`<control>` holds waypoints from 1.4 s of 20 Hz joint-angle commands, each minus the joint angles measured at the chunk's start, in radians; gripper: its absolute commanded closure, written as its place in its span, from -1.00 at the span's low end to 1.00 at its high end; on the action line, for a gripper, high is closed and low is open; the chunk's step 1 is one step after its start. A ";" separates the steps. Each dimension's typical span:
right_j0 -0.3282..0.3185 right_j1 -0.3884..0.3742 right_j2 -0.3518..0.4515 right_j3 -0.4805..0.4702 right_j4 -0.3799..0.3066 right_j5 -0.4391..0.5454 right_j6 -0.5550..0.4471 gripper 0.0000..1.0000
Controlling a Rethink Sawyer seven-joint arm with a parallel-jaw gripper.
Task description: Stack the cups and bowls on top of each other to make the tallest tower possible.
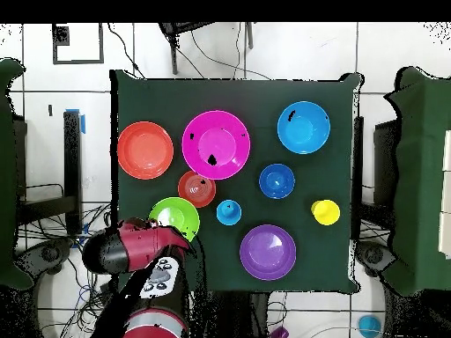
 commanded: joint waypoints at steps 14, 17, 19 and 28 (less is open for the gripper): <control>-0.029 -0.030 0.076 -0.084 -0.055 0.180 0.012 1.00; -0.045 -0.046 0.089 -0.073 -0.058 0.192 0.005 1.00; -0.049 -0.059 0.091 -0.068 -0.059 0.201 0.005 1.00; -0.072 -0.088 0.111 -0.072 -0.062 0.248 -0.008 1.00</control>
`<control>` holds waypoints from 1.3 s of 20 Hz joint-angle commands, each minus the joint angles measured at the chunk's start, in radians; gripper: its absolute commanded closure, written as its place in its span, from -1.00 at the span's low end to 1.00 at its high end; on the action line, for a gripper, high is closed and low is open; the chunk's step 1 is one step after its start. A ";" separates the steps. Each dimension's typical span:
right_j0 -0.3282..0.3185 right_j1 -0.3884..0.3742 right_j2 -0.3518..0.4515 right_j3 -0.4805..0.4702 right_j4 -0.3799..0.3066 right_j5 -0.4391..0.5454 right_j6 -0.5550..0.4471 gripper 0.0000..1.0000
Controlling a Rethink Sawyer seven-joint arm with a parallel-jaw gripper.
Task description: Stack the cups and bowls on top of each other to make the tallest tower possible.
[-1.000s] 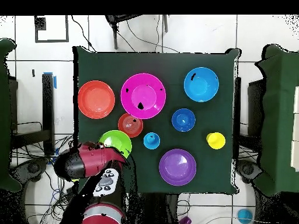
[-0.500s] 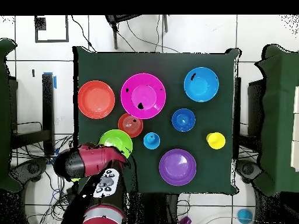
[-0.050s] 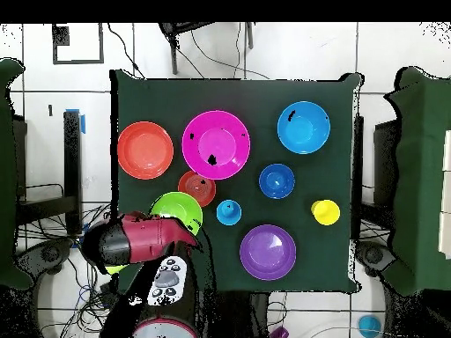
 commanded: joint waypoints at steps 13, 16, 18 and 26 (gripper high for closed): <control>-0.057 -0.046 0.119 -0.001 -0.079 0.099 -0.011 1.00; -0.060 -0.048 0.119 0.005 -0.082 0.099 -0.011 1.00; -0.066 -0.046 0.122 0.011 -0.084 0.091 -0.010 1.00; -0.080 -0.044 0.132 -0.019 -0.094 0.127 -0.012 1.00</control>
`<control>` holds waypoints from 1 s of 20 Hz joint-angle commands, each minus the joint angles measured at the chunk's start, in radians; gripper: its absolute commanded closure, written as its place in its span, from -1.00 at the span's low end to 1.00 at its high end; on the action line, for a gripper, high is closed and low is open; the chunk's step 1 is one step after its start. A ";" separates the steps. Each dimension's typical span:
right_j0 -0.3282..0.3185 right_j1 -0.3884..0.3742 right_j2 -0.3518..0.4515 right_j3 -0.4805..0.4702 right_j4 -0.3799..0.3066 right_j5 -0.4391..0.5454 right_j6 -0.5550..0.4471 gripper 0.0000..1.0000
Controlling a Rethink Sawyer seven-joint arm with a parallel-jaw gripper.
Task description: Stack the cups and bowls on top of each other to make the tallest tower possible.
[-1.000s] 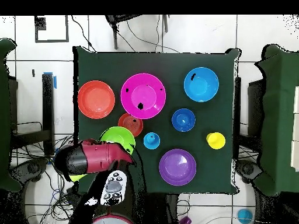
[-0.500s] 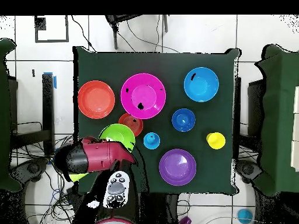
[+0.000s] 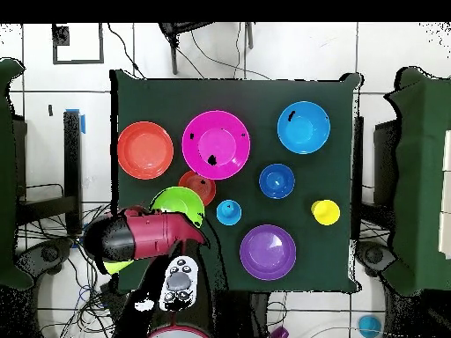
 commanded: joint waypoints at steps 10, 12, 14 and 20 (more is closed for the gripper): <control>-0.051 -0.069 0.116 -0.004 -0.055 0.171 -0.018 1.00; -0.055 -0.078 0.120 -0.002 -0.055 0.181 -0.020 1.00; -0.060 -0.093 0.125 0.005 -0.054 0.193 -0.022 1.00; -0.073 -0.162 0.124 -0.004 -0.053 0.288 -0.039 1.00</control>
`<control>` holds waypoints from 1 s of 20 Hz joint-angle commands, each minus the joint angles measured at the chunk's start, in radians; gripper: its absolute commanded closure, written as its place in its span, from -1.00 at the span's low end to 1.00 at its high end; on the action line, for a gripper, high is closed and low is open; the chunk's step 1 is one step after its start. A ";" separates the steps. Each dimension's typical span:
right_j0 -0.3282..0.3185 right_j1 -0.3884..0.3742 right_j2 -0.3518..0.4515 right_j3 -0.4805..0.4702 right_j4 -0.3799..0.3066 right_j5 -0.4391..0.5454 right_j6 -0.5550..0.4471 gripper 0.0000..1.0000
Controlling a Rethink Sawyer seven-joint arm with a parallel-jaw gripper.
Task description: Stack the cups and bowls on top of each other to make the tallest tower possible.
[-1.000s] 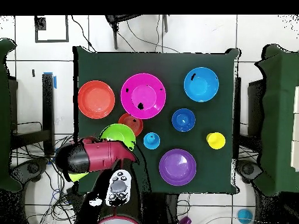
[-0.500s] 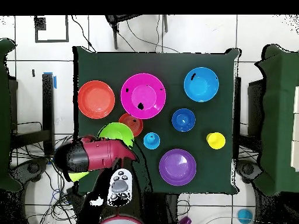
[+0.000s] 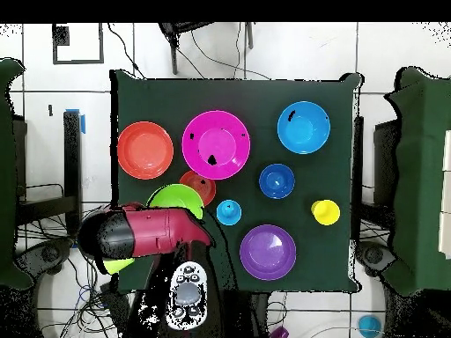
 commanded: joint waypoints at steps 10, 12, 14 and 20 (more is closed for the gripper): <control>-0.076 -0.031 0.089 -0.111 -0.102 0.247 -0.108 1.00; -0.088 -0.033 0.098 -0.110 -0.115 0.246 -0.118 1.00; -0.104 -0.031 0.105 -0.115 -0.126 0.247 -0.133 1.00; -0.136 -0.026 0.125 -0.126 -0.162 0.247 -0.153 1.00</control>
